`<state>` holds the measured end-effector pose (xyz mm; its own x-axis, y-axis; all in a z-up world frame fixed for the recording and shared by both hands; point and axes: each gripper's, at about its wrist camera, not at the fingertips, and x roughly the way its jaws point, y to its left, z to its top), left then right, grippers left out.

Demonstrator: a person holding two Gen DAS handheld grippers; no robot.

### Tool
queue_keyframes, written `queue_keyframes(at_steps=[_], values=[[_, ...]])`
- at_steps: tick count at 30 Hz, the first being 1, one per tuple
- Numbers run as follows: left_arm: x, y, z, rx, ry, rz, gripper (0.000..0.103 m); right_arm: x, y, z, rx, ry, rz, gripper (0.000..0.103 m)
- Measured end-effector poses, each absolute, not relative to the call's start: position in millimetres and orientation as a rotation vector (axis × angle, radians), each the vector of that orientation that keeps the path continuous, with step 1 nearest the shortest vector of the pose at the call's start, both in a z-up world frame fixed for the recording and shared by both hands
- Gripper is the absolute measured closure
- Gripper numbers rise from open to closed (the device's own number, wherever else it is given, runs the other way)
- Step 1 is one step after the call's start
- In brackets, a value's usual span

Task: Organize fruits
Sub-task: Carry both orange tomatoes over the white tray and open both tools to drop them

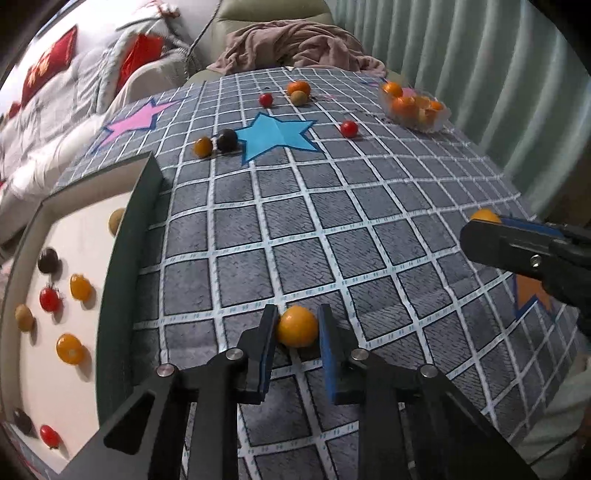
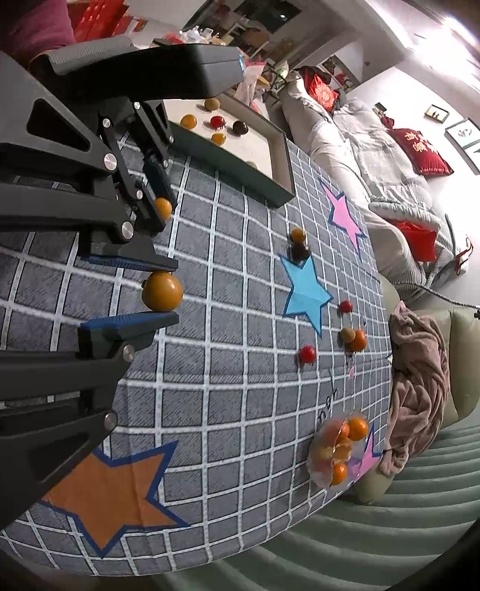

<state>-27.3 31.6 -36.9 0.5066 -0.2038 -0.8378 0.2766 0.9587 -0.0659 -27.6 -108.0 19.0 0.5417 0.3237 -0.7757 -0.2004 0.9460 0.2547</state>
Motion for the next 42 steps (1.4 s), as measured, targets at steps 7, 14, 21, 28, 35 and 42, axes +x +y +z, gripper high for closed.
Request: queue_keyframes(at_steps=[7, 14, 21, 28, 35, 42], values=[[-39.8, 89.5, 5.0, -0.031, 0.913, -0.229, 0.08, -14.6, -56.0, 35.3, 0.086, 0.936, 0.41, 0.08], [-41.8, 177.3, 17.8, -0.062, 0.901, 0.017, 0.08, -1.6, 33.0, 36.3, 0.013, 0.966, 0.575, 0.08], [-33.0, 230.1, -10.9, -0.049, 0.981, 0.197, 0.079, 4.7, 108.2, 11.2, -0.096, 1.048, 0.678, 0.08], [-26.1, 240.2, -28.0, -0.053, 1.01, 0.215, 0.079, 11.8, 127.6, -8.4, -0.167, 1.107, 0.672, 0.079], [-24.1, 239.0, -39.6, -0.067, 1.053, 0.207, 0.079, 18.0, 132.0, -14.2, -0.175, 1.131, 0.67, 0.076], [-32.3, 251.5, -34.7, -0.077, 1.009, 0.284, 0.019, 19.5, 128.5, -9.1, -0.155, 1.12, 0.662, 0.046]])
